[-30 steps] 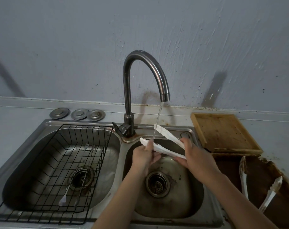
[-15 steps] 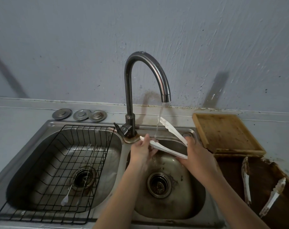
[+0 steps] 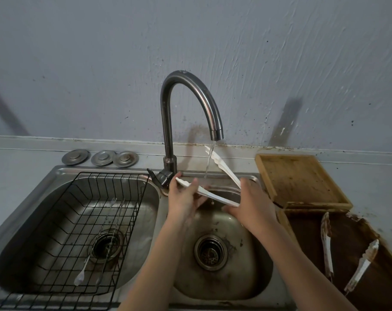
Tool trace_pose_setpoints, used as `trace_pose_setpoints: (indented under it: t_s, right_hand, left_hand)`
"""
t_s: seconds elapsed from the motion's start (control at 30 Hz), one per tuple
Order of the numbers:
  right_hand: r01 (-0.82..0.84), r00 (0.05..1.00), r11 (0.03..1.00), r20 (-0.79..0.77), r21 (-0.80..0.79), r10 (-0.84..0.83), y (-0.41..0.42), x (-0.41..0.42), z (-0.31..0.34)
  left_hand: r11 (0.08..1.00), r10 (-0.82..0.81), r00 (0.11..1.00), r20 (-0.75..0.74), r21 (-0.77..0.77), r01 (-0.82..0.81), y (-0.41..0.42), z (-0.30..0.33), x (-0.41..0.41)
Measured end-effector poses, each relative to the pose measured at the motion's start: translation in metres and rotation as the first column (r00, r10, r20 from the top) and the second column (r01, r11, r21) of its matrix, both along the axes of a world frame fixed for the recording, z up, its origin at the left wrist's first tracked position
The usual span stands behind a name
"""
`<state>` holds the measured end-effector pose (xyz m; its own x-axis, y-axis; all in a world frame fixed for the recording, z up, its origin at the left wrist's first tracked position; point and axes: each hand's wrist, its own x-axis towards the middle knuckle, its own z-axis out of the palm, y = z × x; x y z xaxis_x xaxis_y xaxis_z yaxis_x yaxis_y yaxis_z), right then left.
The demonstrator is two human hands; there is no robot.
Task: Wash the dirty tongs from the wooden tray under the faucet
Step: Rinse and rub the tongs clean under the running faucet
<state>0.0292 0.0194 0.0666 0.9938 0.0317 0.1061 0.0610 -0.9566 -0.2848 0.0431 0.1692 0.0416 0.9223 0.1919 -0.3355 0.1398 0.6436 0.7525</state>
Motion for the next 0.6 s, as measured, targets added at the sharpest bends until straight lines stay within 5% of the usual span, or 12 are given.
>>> trace_pose_setpoints:
  t_s: [0.2,0.43,0.6]
  right_hand:
    - [0.060,0.997,0.979,-0.055,0.196,-0.050,0.014,0.012,-0.012]
    - [0.158,0.968,0.786,-0.249,0.598,-0.005,0.042,0.023,-0.028]
    - [0.144,0.988,0.858,-0.122,0.493,-0.096,0.061,0.029,-0.029]
  left_hand:
    - [0.993,0.075,0.992,0.106,0.081,-0.083,0.017,0.025,0.000]
    - [0.949,0.012,0.981,0.194,0.307,-0.072,0.028,0.044,-0.001]
    - [0.952,0.061,0.976,0.207,0.283,-0.119,0.030,0.041,-0.002]
